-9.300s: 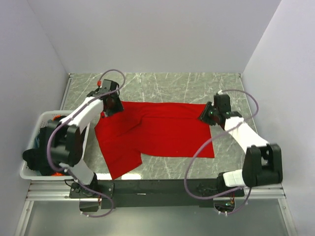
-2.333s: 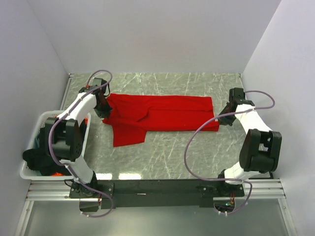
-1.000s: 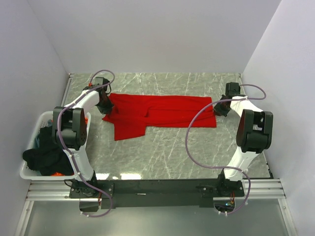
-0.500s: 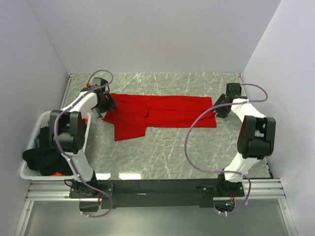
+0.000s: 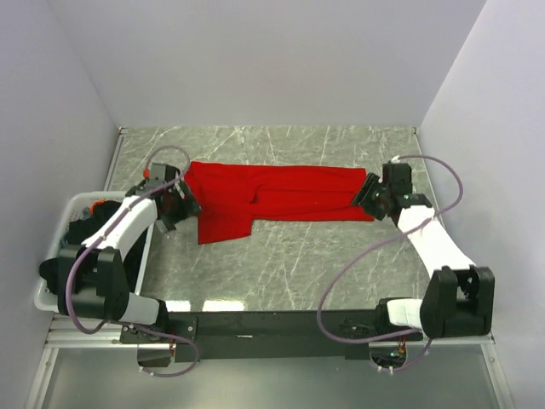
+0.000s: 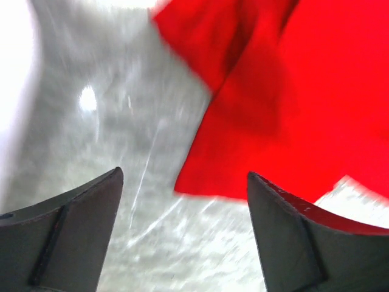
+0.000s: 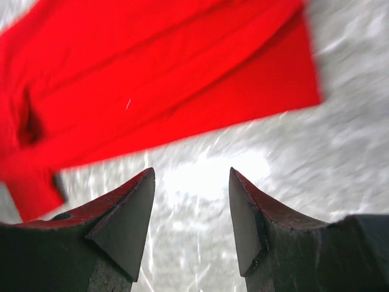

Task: Fold and stack the t-shirts
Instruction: Fold the tshirt

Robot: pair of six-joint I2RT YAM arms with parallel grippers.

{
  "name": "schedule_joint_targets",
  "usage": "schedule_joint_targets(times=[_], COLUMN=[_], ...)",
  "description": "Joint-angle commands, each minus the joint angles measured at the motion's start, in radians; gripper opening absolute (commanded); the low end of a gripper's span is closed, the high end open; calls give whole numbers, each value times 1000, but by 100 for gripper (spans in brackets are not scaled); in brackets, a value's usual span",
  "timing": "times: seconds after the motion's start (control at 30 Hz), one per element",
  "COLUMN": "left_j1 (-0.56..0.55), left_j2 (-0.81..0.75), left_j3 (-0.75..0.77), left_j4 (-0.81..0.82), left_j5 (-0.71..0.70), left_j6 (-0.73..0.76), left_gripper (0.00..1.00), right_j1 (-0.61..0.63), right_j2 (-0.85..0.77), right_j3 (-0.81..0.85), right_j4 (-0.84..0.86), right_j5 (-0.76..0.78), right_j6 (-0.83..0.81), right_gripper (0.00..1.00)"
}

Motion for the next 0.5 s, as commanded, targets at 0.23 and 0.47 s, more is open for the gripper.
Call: schedule_joint_targets(times=[0.23, 0.47], left_j1=[-147, -187], left_j2=[-13, 108], left_j3=[-144, -138], left_j4=[85, 111], left_j5=[65, 30], left_j6=[-87, -113], left_gripper=[76, 57], right_j1=[102, 103], right_j2=[-251, -340], right_j3=[-191, -260], right_j4=[29, 13], right_j5=[-99, -95], right_j6=[4, 3], right_gripper=[59, 59])
